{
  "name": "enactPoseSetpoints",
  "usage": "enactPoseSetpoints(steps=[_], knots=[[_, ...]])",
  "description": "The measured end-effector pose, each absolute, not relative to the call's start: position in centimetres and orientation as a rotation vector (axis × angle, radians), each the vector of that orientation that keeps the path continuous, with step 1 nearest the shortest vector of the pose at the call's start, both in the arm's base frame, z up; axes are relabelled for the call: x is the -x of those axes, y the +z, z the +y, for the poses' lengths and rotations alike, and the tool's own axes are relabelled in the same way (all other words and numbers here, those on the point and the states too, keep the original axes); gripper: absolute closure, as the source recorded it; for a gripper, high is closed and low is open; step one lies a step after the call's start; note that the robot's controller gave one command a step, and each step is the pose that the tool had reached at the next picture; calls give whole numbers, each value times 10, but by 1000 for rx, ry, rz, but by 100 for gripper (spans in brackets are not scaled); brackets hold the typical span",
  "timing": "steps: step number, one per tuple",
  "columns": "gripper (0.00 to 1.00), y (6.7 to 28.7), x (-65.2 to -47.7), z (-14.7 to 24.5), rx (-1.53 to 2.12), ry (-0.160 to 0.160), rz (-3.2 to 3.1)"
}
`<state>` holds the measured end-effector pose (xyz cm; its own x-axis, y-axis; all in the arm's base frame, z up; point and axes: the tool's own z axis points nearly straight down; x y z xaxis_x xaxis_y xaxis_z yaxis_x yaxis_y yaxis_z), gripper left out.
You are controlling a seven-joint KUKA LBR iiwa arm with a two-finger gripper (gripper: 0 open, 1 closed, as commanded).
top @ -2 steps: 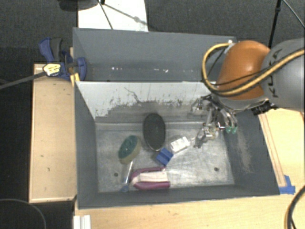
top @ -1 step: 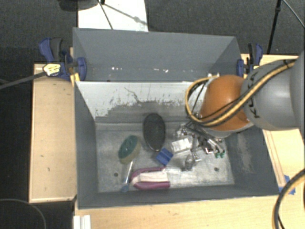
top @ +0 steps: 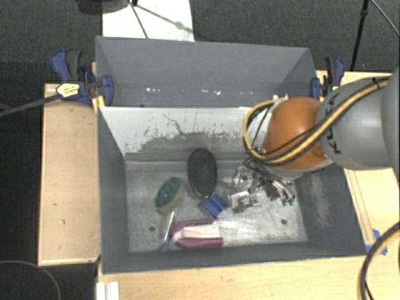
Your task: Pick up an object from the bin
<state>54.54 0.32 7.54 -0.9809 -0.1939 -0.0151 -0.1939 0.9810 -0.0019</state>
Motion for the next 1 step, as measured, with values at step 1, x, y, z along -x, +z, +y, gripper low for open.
enactPoseSetpoints(steps=[1], knots=[[100,217,-536,7,327,-1,3113]])
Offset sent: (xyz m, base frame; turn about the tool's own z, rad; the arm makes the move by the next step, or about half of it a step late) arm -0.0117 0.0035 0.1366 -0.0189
